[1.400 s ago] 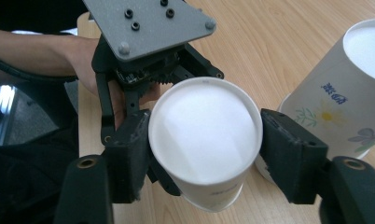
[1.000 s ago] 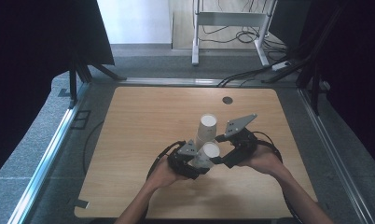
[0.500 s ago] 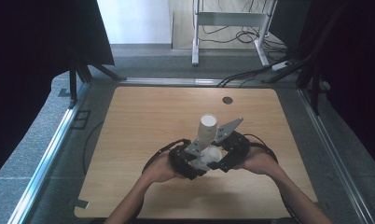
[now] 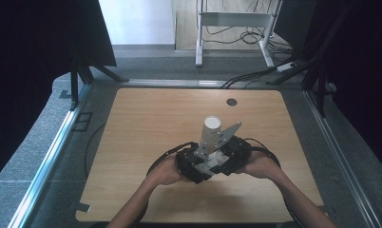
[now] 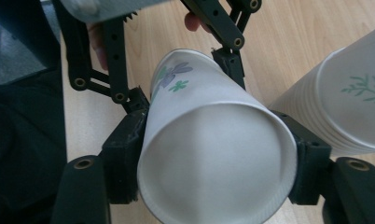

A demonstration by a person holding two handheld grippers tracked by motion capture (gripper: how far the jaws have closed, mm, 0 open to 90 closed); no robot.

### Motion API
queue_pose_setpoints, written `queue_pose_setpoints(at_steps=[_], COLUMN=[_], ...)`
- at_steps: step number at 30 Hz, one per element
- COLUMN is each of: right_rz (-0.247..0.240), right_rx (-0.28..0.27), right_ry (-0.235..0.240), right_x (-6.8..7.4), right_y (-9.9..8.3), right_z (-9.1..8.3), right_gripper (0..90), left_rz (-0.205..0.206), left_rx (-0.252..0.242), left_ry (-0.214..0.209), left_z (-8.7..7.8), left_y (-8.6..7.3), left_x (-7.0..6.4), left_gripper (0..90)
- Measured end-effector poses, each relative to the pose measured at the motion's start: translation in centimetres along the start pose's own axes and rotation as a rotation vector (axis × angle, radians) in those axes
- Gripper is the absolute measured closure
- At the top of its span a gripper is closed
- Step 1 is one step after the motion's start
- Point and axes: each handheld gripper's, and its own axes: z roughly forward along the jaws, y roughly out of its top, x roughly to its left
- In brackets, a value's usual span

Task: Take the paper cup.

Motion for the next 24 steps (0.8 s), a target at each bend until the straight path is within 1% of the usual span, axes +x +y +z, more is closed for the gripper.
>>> queue_pose_setpoints(at_steps=[2,5,6,7,8,9,12,14,16,18,19,21,22,24], right_rz=[0.002,0.008,0.012,0.017,0.026,0.026,0.034,0.042,0.049,0.054,0.056,0.06,0.065,0.075], right_rx=[-0.001,-0.007,-0.013,-0.036,-0.047,-0.047,-0.082,-0.106,-0.127,-0.148,-0.16,-0.184,-0.197,-0.223], right_ry=[0.007,0.013,0.015,0.014,0.016,0.016,0.018,0.022,0.024,0.028,0.032,0.036,0.038,0.046], right_x=[0.0,0.1,0.1,-0.1,-0.1,-0.1,-0.2,-0.3,-0.3,-0.2,-0.2,-0.2,-0.2,-0.2], right_y=[0.0,-0.1,-0.2,-0.3,-0.3,-0.3,-0.5,-0.7,-0.9,-1.1,-1.2,-1.5,-1.7,-2.0], right_z=[0.0,-0.1,-0.2,-0.4,-0.6,-0.6,-1.2,-1.5,-1.8,-1.9,-2.0,-2.1,-2.2,-2.3], right_gripper=[35.8,36.3,36.3,36.4,36.4,36.4,36.5,36.5,36.5,36.5,36.5,36.5,36.5,36.5], left_rz=[-0.005,-0.024,-0.037,-0.049,-0.055,-0.064,-0.087,-0.096,-0.096,-0.104,-0.101,-0.113,-0.106,-0.114], left_rx=[-0.003,-0.027,-0.04,-0.049,-0.061,-0.072,-0.12,-0.147,-0.17,-0.205,-0.216,-0.247,-0.252,-0.276], left_ry=[-0.007,-0.016,-0.019,-0.023,-0.021,-0.027,-0.038,-0.04,-0.052,-0.057,-0.062,-0.066,-0.066,-0.061], left_z=[0.2,0.1,0.1,0.0,-0.1,-0.3,-0.7,-1.0,-1.4,-1.6,-1.8,-2.0,-2.2,-2.3], left_y=[-0.1,-0.2,-0.3,-0.3,-0.4,-0.5,-0.8,-0.9,-1.0,-1.1,-1.2,-1.3,-1.4,-1.6], left_x=[0.0,0.1,0.2,0.3,0.4,0.4,0.7,0.7,0.7,0.6,0.6,0.5,0.6,0.5], left_gripper=[32.7,28.7,27.2,22.0,19.6,19.6,13.9,13.3,11.3,11.1,10.8,10.5,10.6,10.8])
